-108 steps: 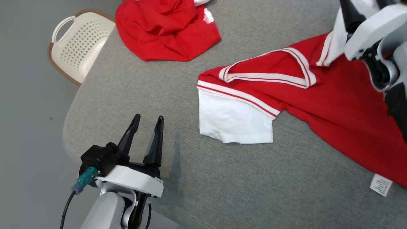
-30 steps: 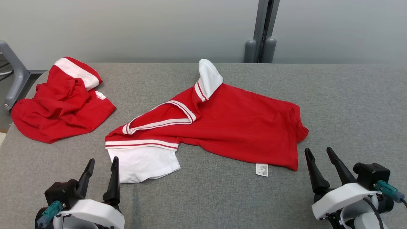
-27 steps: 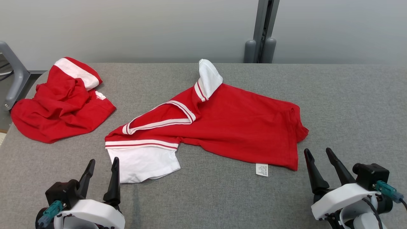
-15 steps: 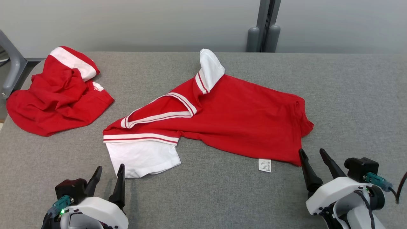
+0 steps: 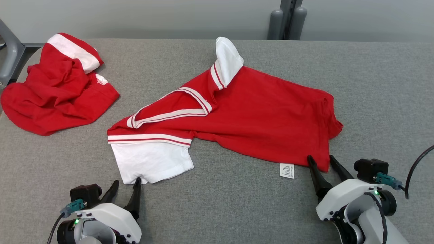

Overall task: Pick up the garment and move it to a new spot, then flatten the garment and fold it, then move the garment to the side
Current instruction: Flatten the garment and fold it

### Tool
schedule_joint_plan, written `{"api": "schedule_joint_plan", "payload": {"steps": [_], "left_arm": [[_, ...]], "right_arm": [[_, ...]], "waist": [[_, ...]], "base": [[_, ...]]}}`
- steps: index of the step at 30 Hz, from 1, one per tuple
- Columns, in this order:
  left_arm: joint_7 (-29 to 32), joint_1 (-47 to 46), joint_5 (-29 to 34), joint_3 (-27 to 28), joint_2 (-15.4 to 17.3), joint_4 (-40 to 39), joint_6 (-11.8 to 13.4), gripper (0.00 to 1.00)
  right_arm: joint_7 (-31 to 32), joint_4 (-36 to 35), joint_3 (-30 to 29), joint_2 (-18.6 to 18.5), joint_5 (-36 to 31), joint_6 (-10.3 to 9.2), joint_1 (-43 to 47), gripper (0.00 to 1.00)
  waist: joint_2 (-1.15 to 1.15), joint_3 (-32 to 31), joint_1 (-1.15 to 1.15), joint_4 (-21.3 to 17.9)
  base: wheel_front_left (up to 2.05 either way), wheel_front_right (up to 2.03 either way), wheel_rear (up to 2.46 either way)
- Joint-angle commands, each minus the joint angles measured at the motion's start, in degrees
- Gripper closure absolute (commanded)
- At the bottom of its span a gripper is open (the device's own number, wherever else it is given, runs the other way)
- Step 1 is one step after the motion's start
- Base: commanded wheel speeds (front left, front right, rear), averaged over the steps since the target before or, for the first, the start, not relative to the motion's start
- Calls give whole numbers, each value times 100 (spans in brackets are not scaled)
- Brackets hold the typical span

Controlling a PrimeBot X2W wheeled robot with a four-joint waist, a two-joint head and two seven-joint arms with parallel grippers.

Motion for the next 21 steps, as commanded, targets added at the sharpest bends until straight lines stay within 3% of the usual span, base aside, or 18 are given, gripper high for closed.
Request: {"api": "schedule_joint_plan", "payload": {"steps": [1, 10, 12, 13, 14, 15, 16, 21], "left_arm": [[-25, -150, -54, -8, 8, 73, -60, 0], [50, -387, -120, -210, -90, 565, -232, 0], [40, -438, -159, -252, -110, 656, -277, 0], [-15, -461, -167, -255, -121, 663, -291, 1], [-52, -478, -180, -266, -124, 684, -309, 22], [-74, -487, -192, -285, -123, 708, -331, 58], [-88, -500, -200, -302, -122, 731, -341, 100], [-202, -528, -281, -353, -55, 789, -404, 100]], "right_arm": [[-41, 79, 35, -30, 53, 14, -104, 0], [-19, 535, 184, 1, 201, 14, -360, 0], [-31, 607, 256, 14, 235, 14, -407, 52], [-42, 638, 287, 18, 244, 14, -426, 70], [-57, 670, 308, 21, 269, 14, -451, 88], [-74, 685, 333, 20, 289, 14, -470, 100], [-90, 700, 358, 19, 305, 14, -484, 100], [-288, 738, 467, -18, 409, 14, -495, 100]], "waist": [[0, 40, 0, 9], [0, 147, 0, 84], [0, 155, 0, 90], [0, 157, 0, 93], [0, 155, 0, 96], [0, 149, 0, 98], [0, 141, 0, 98], [0, 29, 0, 91]], "base": [[0, 0, 0], [0, 0, 0], [0, 0, 0], [0, 0, 0], [0, 0, 0], [0, 0, 0], [0, 0, 0], [0, 0, 0]]}}
